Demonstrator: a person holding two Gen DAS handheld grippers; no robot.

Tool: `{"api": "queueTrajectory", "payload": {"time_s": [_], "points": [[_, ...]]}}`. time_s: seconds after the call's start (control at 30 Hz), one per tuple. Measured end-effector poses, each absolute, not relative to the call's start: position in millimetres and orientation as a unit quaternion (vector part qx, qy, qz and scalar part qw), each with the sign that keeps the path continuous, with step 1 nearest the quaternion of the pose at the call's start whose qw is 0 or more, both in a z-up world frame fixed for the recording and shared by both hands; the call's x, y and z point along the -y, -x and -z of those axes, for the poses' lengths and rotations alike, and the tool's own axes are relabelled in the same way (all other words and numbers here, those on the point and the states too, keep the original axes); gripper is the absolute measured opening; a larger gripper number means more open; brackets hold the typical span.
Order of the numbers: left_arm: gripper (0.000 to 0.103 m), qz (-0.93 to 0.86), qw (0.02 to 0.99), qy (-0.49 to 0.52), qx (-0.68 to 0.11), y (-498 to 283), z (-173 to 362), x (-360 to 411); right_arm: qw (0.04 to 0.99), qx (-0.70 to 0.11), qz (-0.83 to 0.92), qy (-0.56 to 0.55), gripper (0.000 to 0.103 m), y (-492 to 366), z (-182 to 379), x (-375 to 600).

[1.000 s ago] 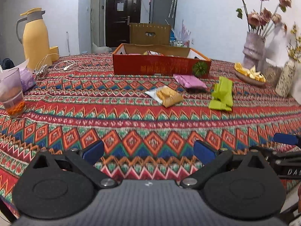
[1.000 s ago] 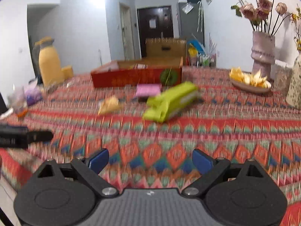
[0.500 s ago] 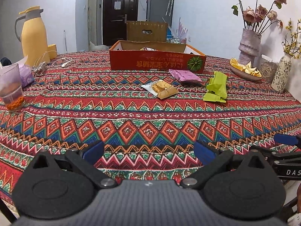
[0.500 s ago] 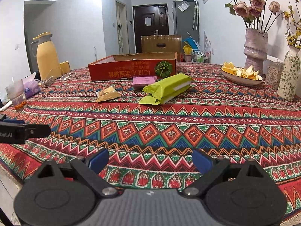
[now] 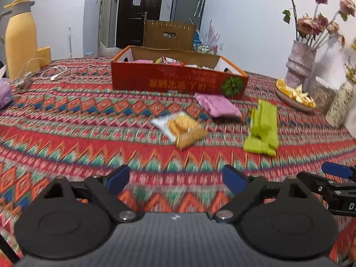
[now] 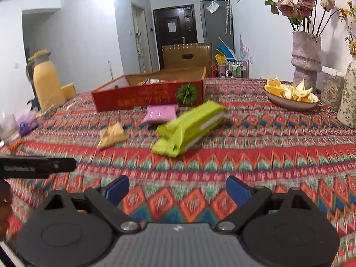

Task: Organize snacks
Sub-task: 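Grasp a pumpkin-seed cracker packet with the left tool while the right tool grasps the green bar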

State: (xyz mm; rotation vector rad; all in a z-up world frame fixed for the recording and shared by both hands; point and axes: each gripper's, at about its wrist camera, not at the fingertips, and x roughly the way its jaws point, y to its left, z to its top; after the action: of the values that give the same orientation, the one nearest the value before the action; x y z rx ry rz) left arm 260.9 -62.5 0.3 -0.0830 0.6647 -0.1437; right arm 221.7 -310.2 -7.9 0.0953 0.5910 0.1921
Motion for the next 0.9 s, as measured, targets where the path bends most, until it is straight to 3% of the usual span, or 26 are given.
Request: {"api": "queueTrajectory", "payload": {"time_s": [0.13, 0.4, 0.47, 0.5, 0.6, 0.67, 0.8, 0.9], "points": [[0.078, 0.080, 0.933, 0.078, -0.342, -306, 3, 65, 0.952, -0.286, -0.093, -0.059, 0.090, -257, 2, 315], [0.074, 0.083, 0.925, 0.082, -0.360, -379, 20, 76, 0.948, -0.298, -0.082, -0.080, 0.084, -344, 6, 318], [0.054, 0.083, 0.932, 0.067, -0.346, -385, 23, 80, 0.948, -0.298, -0.072, -0.089, 0.083, -362, 8, 318], [0.053, 0.085, 0.935, 0.061, -0.340, -386, 25, 81, 0.948, -0.297, -0.066, -0.093, 0.082, -370, 11, 317], [0.044, 0.090, 0.943, 0.041, -0.319, -382, 30, 84, 0.948, -0.300, -0.054, -0.093, 0.070, -389, 16, 314], [0.045, 0.091, 0.943, 0.047, -0.318, -381, 30, 83, 0.949, -0.303, -0.049, -0.070, 0.052, -396, 19, 307], [0.048, 0.090, 0.942, 0.046, -0.319, -378, 30, 81, 0.954, -0.295, -0.050, -0.035, 0.046, -390, 19, 299], [0.041, 0.091, 0.943, 0.039, -0.319, -372, 28, 82, 0.954, -0.296, -0.048, -0.010, 0.044, -383, 17, 293]]}}
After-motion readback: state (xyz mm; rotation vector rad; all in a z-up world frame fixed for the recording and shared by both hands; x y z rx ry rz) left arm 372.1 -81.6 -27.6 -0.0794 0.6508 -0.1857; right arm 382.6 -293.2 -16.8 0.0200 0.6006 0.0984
